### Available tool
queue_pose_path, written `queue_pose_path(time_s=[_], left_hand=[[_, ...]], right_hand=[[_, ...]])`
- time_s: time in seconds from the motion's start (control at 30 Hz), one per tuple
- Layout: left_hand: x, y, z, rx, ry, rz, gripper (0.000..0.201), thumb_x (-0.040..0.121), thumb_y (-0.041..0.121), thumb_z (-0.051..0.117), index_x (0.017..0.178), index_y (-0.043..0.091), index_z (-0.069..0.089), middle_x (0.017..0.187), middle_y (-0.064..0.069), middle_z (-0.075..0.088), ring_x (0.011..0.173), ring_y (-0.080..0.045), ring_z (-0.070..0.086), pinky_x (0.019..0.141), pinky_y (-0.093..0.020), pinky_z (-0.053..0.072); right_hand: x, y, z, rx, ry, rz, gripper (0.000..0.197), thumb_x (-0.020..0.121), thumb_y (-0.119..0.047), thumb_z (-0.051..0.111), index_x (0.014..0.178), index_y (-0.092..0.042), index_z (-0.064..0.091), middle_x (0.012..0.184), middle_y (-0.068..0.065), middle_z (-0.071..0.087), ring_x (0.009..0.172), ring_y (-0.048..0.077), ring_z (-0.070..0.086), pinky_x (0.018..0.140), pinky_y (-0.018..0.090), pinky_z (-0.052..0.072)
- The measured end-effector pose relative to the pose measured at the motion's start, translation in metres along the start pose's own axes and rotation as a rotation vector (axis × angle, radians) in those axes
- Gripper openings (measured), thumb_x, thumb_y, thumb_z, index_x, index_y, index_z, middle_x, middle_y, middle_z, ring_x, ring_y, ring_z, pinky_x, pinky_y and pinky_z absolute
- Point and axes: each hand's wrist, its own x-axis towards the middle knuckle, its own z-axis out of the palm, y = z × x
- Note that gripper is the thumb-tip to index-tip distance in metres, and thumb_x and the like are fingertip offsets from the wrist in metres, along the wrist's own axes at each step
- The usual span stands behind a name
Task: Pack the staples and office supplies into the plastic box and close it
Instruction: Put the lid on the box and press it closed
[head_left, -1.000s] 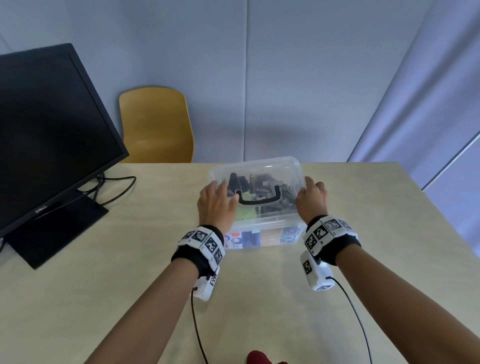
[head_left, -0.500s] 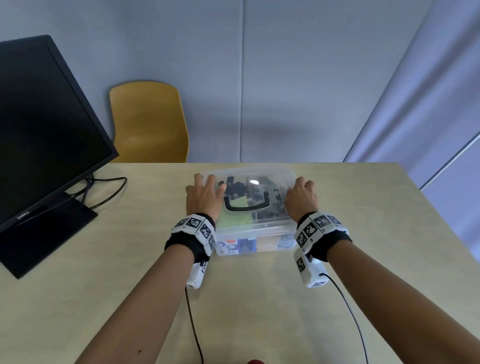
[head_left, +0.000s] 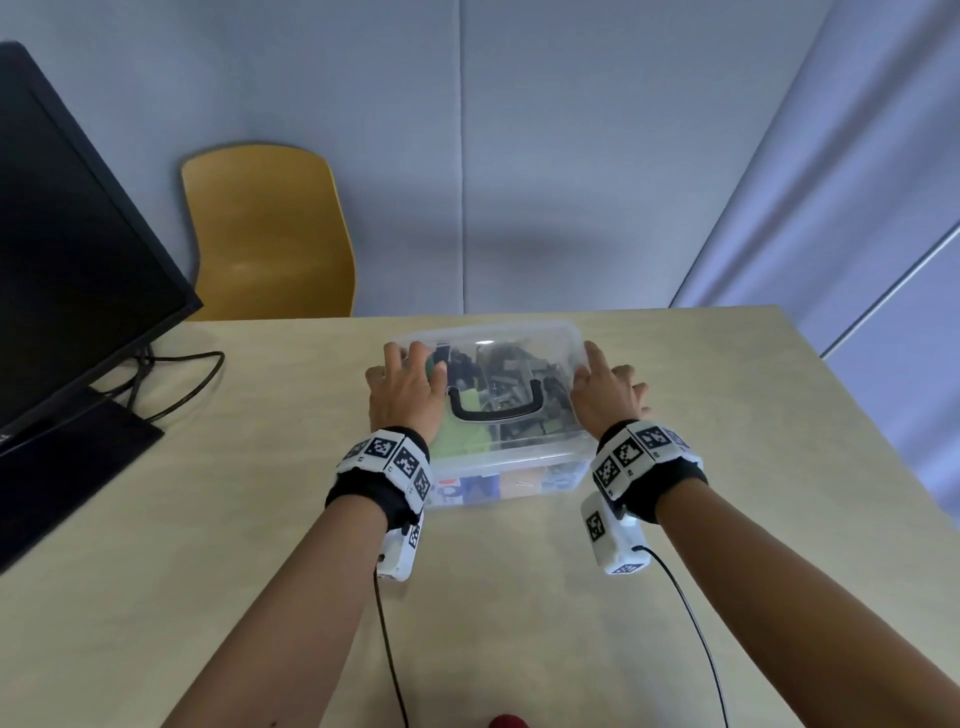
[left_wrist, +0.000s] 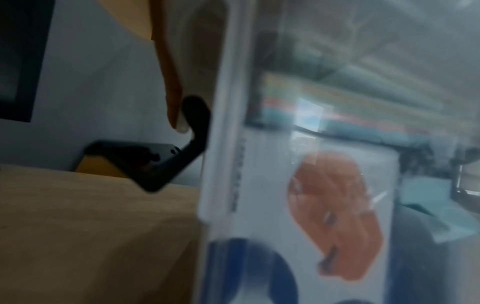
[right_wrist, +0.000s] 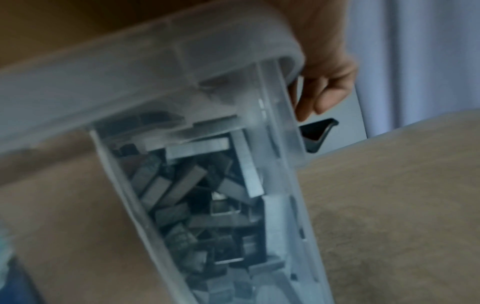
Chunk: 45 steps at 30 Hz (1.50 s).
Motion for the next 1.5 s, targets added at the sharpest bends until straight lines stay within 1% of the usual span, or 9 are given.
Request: queue_pose_path(time_s=[0.2, 0.3, 0.4, 0.57, 0.87, 1.0, 1.23, 1.37, 1.5], left_hand=[[0.003, 0.011, -0.001, 0.153, -0.045, -0.057, 0.041, 0.092, 0.053, 0.039, 0.119, 0.023, 0.044, 0.127, -0.006, 0.035, 0.112, -0.037, 0.042, 0.099, -0.049, 0.030], [0.003, 0.011, 0.004, 0.284, -0.032, -0.020, 0.057, 0.089, 0.063, 0.033, 0.140, 0.036, 0.026, 0.137, -0.004, 0.029, 0.129, -0.035, 0.027, 0.109, -0.061, 0.008], [0.007, 0.009, 0.006, 0.350, -0.033, 0.066, 0.062, 0.093, 0.061, 0.024, 0.148, 0.036, 0.009, 0.154, -0.002, 0.010, 0.144, -0.027, 0.002, 0.112, -0.058, -0.004], [0.018, 0.007, 0.003, 0.303, -0.035, 0.158, 0.056, 0.096, 0.049, 0.030, 0.147, 0.025, 0.024, 0.154, -0.002, 0.018, 0.144, -0.021, 0.009, 0.116, -0.048, 0.004], [0.018, 0.004, 0.010, 0.273, 0.032, 0.168, 0.051, 0.097, 0.046, 0.030, 0.143, 0.025, 0.029, 0.149, -0.003, 0.021, 0.142, -0.021, 0.011, 0.113, -0.048, 0.016], [0.019, 0.005, 0.010, 0.274, 0.036, 0.165, 0.051, 0.096, 0.046, 0.032, 0.142, 0.024, 0.031, 0.148, -0.004, 0.024, 0.140, -0.022, 0.014, 0.105, -0.047, 0.032], [0.019, 0.005, 0.008, 0.267, 0.008, 0.164, 0.048, 0.097, 0.042, 0.031, 0.142, 0.024, 0.031, 0.148, -0.004, 0.024, 0.140, -0.022, 0.014, 0.103, -0.044, 0.034], [0.021, 0.003, 0.001, 0.082, -0.026, 0.115, 0.046, 0.102, 0.026, 0.026, 0.147, 0.016, 0.024, 0.155, -0.003, 0.017, 0.144, -0.017, 0.010, 0.112, -0.037, 0.023], [0.022, -0.008, -0.004, -0.184, -0.054, -0.190, 0.050, 0.102, 0.023, 0.027, 0.149, 0.013, 0.016, 0.157, -0.008, 0.010, 0.144, -0.023, 0.012, 0.114, -0.039, 0.020]], right_hand=[[-0.001, 0.004, -0.006, 0.227, -0.040, 0.121, 0.056, 0.097, -0.037, 0.039, 0.132, 0.006, 0.032, 0.132, 0.027, 0.044, 0.123, 0.038, 0.042, 0.096, 0.039, 0.035], [0.001, 0.007, -0.004, 0.145, 0.014, 0.106, 0.056, 0.094, -0.041, 0.042, 0.127, 0.005, 0.042, 0.129, 0.022, 0.045, 0.118, 0.036, 0.045, 0.096, 0.039, 0.037], [-0.001, 0.005, -0.002, 0.013, 0.095, 0.048, 0.049, 0.095, -0.037, 0.040, 0.126, 0.001, 0.042, 0.129, 0.019, 0.041, 0.116, 0.036, 0.045, 0.096, 0.042, 0.036], [-0.004, -0.001, 0.003, -0.151, 0.201, -0.070, 0.036, 0.096, -0.019, 0.036, 0.127, -0.001, 0.042, 0.127, 0.021, 0.045, 0.116, 0.036, 0.044, 0.091, 0.041, 0.040], [-0.001, -0.002, 0.001, -0.185, 0.188, -0.179, 0.036, 0.093, -0.008, 0.042, 0.127, 0.000, 0.045, 0.122, 0.022, 0.045, 0.103, 0.039, 0.051, 0.083, 0.040, 0.043], [0.000, -0.006, 0.000, -0.273, 0.167, -0.213, 0.036, 0.088, -0.003, 0.044, 0.124, 0.001, 0.047, 0.121, 0.024, 0.043, 0.102, 0.038, 0.050, 0.087, 0.042, 0.042], [-0.006, -0.008, -0.002, -0.321, 0.117, -0.200, 0.041, 0.092, -0.013, 0.048, 0.130, -0.002, 0.041, 0.127, 0.021, 0.039, 0.107, 0.036, 0.048, 0.089, 0.041, 0.043], [-0.020, -0.027, 0.005, -0.314, 0.005, -0.258, 0.050, 0.098, -0.025, 0.032, 0.143, -0.006, 0.022, 0.152, 0.014, 0.010, 0.140, 0.032, 0.017, 0.108, 0.055, 0.023], [-0.028, -0.063, 0.031, -0.377, -0.244, -0.442, 0.053, 0.100, -0.032, 0.020, 0.148, -0.024, 0.000, 0.156, -0.002, -0.017, 0.144, 0.025, -0.015, 0.106, 0.068, -0.005]])
